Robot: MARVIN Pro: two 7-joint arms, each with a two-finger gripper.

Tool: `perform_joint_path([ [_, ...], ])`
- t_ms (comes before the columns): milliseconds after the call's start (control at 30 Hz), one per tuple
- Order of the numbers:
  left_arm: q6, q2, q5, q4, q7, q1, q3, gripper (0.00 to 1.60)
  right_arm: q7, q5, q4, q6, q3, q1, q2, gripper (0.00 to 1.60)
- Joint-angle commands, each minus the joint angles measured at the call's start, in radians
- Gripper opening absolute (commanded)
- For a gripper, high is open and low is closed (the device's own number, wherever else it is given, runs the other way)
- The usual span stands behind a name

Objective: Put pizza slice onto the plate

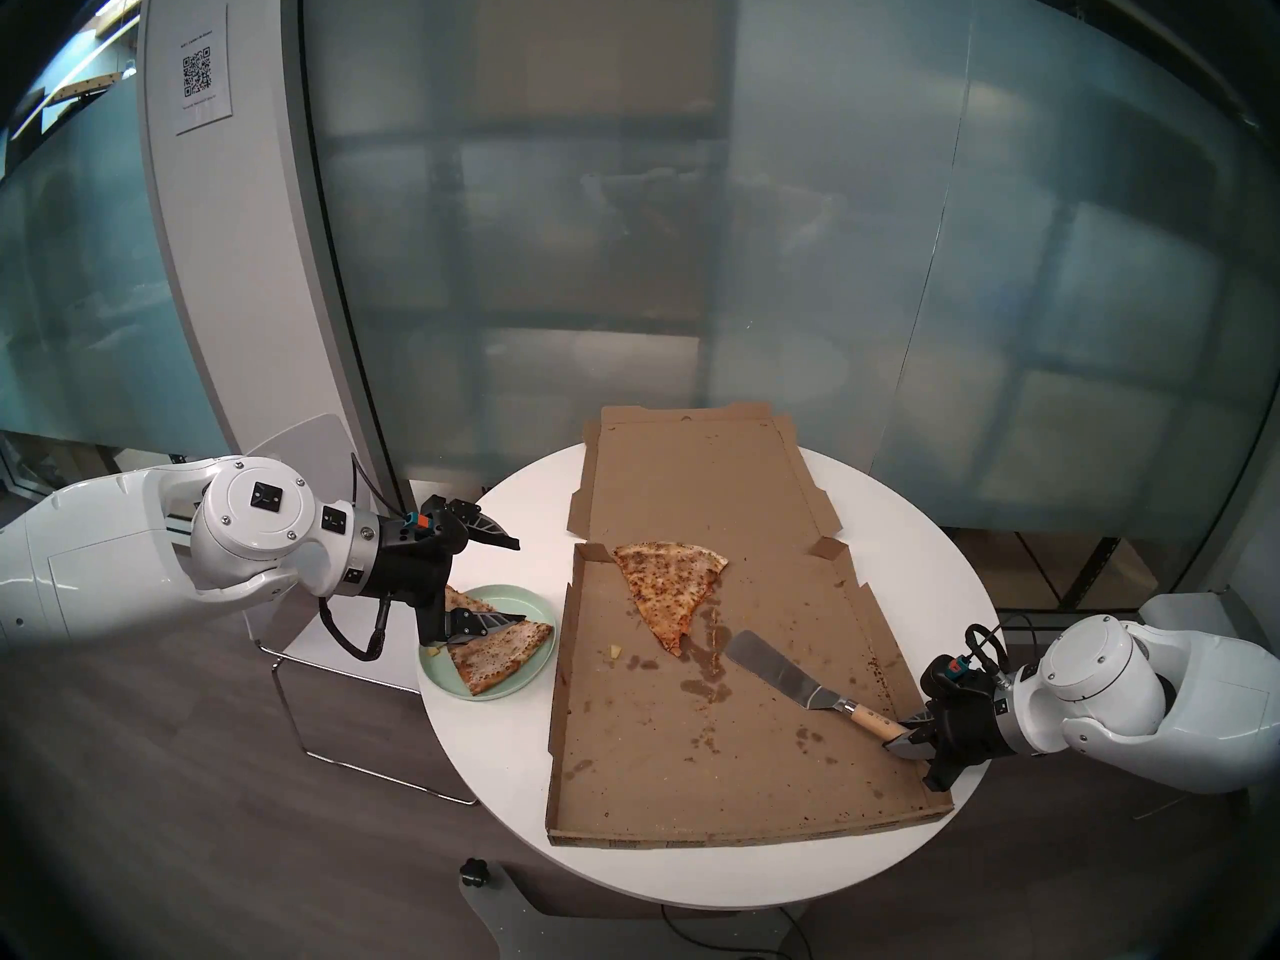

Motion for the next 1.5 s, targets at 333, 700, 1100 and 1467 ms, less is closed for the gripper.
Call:
perform_joint_path([
  [333,0.008,-0.003,-0.005,0.004,-0.001,-0.015,-0.011,1.6,-0.033,0.034,-0.031,-0.085,0.159,-0.155,0.018,1.22],
  [700,-0.001,0.003,-0.012,0.006,0.007,-0.031,-0.026,1.6,-0.06,0.05,-0.049,-0.101,0.27,-0.183,0.002,1.47],
  [1100,-0.006,0.014,-0.025,-0.014,0.012,-0.057,-0.055,1.6,-0.088,0.06,-0.035,-0.104,0.446,-0.194,-0.108,1.6],
  [1467,-0.005,0.03,-0.033,-0.025,0.008,-0.076,-0.076,1.6,-0.053,0.032,-0.071,-0.078,0.646,-0.274,-0.25,1.6],
])
